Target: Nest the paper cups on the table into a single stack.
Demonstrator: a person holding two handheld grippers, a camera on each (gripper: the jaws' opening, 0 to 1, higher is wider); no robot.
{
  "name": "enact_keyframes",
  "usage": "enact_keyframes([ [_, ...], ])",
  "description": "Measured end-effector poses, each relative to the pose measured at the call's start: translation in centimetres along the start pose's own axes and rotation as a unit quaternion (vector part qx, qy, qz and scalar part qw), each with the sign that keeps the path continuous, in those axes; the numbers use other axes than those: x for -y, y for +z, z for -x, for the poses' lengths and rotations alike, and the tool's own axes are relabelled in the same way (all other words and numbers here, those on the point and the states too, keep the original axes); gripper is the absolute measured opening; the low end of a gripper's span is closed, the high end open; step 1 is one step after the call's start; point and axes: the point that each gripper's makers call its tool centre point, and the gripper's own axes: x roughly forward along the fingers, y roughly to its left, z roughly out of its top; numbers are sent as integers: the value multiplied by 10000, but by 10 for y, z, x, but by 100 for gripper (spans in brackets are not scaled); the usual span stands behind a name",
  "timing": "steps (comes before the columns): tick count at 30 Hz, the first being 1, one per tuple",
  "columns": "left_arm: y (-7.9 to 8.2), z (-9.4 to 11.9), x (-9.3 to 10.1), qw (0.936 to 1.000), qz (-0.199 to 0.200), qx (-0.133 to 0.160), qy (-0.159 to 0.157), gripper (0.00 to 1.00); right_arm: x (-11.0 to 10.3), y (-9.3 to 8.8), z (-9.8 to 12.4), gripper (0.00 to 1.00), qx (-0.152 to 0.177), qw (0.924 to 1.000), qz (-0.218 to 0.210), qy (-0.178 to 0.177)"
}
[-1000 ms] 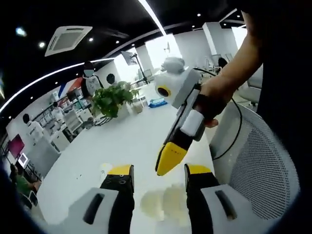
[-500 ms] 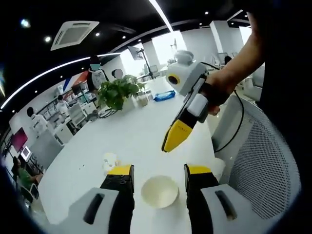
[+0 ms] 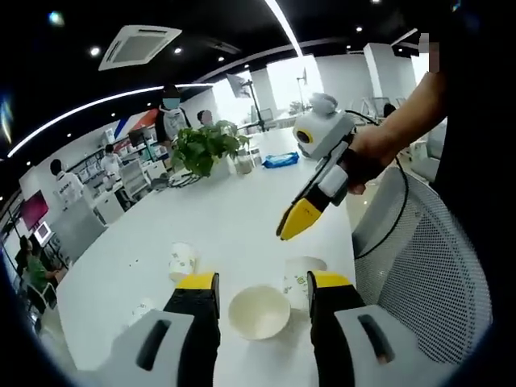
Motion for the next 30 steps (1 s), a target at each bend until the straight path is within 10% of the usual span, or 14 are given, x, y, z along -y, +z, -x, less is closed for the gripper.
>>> enact_keyframes([
  [13,-8,20,-12,9951,864,210,442,54,17,-30,7,27,-519,9982,-109,-283],
  [21,-23,31,-9,9923,1062,121,627,58,20,-76,6,28,-1176,9886,-933,-71],
  [30,-29,37,-6,9910,1132,45,717,62,14,-87,-3,16,-1248,9828,-1356,94],
])
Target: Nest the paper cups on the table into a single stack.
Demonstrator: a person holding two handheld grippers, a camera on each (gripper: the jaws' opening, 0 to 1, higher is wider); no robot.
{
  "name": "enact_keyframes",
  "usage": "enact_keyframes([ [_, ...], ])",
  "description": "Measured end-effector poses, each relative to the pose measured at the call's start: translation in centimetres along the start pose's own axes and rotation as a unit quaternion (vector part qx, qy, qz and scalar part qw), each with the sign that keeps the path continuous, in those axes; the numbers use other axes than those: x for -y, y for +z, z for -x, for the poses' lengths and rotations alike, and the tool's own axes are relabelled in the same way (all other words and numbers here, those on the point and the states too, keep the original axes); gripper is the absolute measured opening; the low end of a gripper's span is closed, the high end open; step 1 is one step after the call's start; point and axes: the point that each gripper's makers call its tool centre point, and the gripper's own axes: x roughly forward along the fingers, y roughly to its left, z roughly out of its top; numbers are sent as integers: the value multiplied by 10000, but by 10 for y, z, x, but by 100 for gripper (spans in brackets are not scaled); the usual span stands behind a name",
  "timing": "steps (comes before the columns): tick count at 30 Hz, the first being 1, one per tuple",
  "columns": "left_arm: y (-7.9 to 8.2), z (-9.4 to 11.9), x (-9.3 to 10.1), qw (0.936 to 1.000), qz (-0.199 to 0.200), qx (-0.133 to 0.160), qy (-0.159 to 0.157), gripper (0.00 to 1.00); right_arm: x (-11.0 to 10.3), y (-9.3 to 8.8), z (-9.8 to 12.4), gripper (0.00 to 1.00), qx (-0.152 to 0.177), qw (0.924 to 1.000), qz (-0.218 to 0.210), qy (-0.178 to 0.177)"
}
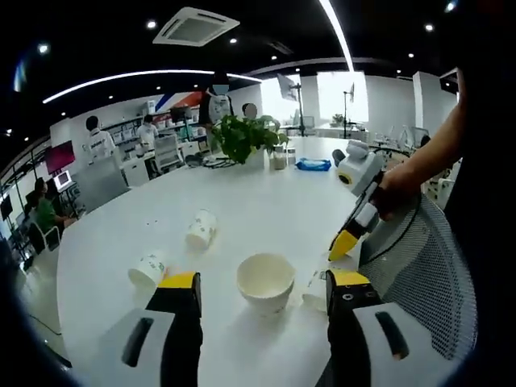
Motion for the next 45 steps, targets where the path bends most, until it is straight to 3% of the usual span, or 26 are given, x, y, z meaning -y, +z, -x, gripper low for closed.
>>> enact_keyframes([
  [9,-4,-1,0,10000,43,-53,0,63,-2,1,5,1,130,9997,-191,80],
  [18,-10,-7,1,9995,289,-100,-66,69,-13,4,10,0,208,9988,-355,270],
  [26,-13,-9,1,9992,339,-169,-95,71,-21,13,19,0,305,9989,-200,306],
  [36,-14,-13,0,9987,462,-178,-152,77,-33,32,30,0,489,9982,168,306],
  [45,-13,-13,-7,9983,575,-92,-61,84,-49,64,44,0,853,9947,482,311],
])
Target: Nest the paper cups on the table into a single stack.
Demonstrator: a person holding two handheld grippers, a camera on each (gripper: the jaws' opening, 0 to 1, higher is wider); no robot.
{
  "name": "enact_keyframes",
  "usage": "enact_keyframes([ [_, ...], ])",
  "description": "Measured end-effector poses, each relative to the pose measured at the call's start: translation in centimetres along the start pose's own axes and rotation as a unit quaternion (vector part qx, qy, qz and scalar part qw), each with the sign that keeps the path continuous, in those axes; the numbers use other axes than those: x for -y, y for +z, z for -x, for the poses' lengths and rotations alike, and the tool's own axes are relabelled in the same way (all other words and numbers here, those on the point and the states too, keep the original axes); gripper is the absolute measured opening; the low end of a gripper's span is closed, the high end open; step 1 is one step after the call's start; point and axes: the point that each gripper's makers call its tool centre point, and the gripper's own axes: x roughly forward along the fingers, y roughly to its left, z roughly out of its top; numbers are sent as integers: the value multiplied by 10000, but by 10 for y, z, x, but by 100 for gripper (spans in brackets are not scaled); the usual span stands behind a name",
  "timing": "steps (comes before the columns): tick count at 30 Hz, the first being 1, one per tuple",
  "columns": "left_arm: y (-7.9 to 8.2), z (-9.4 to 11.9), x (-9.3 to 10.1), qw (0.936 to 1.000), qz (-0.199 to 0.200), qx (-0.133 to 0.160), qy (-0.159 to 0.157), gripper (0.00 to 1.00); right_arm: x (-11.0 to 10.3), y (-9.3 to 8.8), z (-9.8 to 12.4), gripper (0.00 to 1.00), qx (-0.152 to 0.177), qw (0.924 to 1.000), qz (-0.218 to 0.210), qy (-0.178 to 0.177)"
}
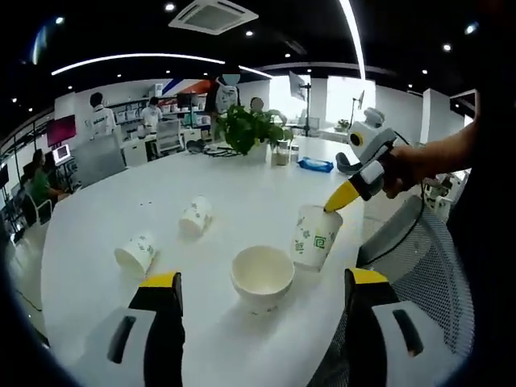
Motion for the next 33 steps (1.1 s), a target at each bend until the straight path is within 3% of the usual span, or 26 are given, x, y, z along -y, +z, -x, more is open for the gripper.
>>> enact_keyframes([
  [8,5,1,-2,9999,54,67,74,88,-23,33,5,0,282,9988,379,127],
  [15,3,3,-4,9999,69,54,120,91,-48,48,1,0,385,9970,558,377],
  [23,2,9,-7,9997,91,29,208,97,-66,44,-16,0,202,9952,765,578],
  [33,-2,13,-8,9996,118,-30,265,98,-67,25,-39,0,-169,9920,1120,564],
])
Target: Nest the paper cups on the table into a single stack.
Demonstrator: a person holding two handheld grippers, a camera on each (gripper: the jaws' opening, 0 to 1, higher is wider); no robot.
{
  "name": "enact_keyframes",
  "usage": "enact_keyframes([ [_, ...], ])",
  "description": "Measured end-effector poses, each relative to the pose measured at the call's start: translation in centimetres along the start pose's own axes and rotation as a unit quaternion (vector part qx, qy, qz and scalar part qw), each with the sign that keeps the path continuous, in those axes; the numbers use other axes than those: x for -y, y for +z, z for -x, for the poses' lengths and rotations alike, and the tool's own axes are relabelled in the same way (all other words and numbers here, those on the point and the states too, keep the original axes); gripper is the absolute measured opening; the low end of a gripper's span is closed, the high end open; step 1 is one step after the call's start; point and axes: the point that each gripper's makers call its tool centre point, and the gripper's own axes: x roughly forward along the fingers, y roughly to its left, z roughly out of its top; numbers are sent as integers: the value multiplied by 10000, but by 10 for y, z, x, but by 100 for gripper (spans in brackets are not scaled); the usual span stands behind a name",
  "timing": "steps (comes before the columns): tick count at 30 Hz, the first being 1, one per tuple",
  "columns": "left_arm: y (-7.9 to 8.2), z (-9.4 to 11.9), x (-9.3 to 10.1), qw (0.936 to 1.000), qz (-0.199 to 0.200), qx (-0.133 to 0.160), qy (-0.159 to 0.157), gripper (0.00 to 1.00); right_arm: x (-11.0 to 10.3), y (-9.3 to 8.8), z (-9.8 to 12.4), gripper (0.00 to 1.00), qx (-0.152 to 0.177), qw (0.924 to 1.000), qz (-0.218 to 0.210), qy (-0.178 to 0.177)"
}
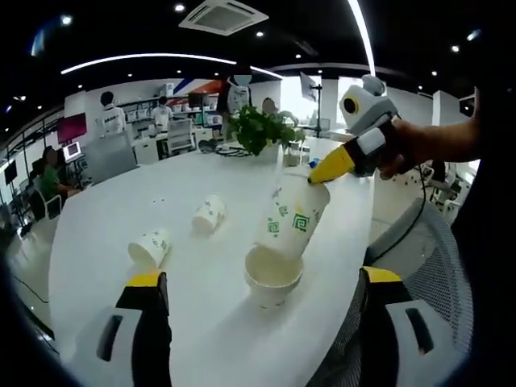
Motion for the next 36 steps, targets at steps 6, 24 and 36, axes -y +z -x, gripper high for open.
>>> enact_keyframes([
  [6,-3,2,1,10000,4,-41,11,97,-1,-6,-6,0,-90,9997,228,-69],
  [24,-8,6,-2,9999,-8,-147,62,94,-8,-25,-31,0,-597,9768,2037,-284],
  [36,-7,6,-1,9999,-6,-143,94,94,-11,-25,-39,4,-482,9814,1850,-146],
])
